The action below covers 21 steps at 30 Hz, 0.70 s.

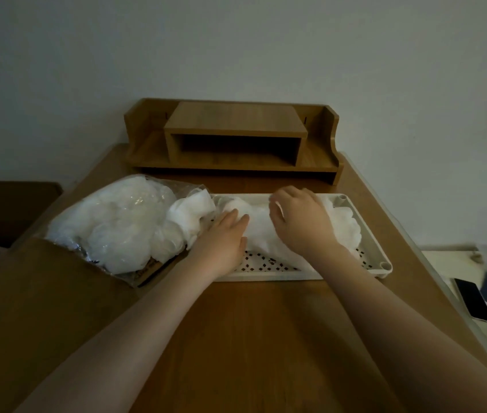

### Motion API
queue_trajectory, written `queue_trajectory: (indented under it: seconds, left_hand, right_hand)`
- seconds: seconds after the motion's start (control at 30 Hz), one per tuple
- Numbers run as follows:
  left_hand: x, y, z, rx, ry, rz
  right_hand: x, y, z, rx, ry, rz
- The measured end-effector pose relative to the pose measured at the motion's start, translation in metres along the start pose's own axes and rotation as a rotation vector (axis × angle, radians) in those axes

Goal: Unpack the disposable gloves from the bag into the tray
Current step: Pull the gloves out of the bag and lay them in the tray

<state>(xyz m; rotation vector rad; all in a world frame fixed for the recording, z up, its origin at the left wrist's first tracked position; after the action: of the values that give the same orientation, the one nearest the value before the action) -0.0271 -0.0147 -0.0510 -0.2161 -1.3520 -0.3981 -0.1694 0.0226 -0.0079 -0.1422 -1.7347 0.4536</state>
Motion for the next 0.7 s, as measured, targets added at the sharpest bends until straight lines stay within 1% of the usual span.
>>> queue_trajectory:
  seconds: [0.03,0.07,0.13,0.2,0.23,0.3,0.4,0.43,0.57,0.6,0.7]
  left_hand:
    - [0.003,0.003,-0.001,-0.002,0.009,0.011]
    - [0.006,0.007,-0.005,0.001,0.024,0.026]
    - [0.008,0.011,-0.011,-0.013,0.07,0.047]
    - [0.007,0.019,-0.02,-0.029,0.082,0.031]
    - [0.005,0.021,-0.022,-0.042,0.077,0.029]
    - [0.002,0.025,-0.03,-0.073,0.091,0.057]
    - [0.001,0.025,-0.041,-0.136,0.166,0.071]
    - [0.001,0.025,-0.045,-0.148,0.185,0.061]
    - [-0.001,0.028,-0.065,-0.104,0.139,-0.02]
    - [-0.001,0.029,-0.071,-0.09,0.127,-0.029]
    - [0.001,0.03,-0.088,-0.106,0.069,0.019]
  right_hand:
    - [0.004,-0.007,-0.015,0.048,-0.088,0.087]
    - [0.004,-0.015,-0.031,0.079,-0.184,0.105]
    - [-0.004,-0.03,-0.054,0.077,-0.309,0.002]
    - [-0.018,-0.042,-0.069,0.021,-0.341,-0.121]
    - [-0.025,-0.046,-0.072,-0.026,-0.36,-0.149]
    - [-0.035,-0.052,-0.075,-0.13,-0.415,-0.146]
    - [-0.041,-0.053,-0.075,-0.236,-0.438,-0.066]
    - [-0.041,-0.053,-0.074,-0.252,-0.494,-0.024]
    - [-0.031,-0.049,-0.071,-0.309,-1.054,0.207]
    - [-0.03,-0.049,-0.068,-0.323,-1.154,0.249]
    - [-0.027,-0.049,-0.062,-0.345,-1.366,0.357]
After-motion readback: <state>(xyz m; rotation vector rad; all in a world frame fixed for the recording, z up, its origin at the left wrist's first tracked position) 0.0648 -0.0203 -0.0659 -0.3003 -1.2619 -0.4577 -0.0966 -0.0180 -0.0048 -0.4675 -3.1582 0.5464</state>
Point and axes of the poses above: each hand's wrist, its own y-axis away from the middle knuckle, its own x-axis out of the back of the hand, z = x × y, the point moved 2 cm from there along -y, towards the middle knuckle, and after that the axes turned 10 degrees about x, right-handed, at the moved point
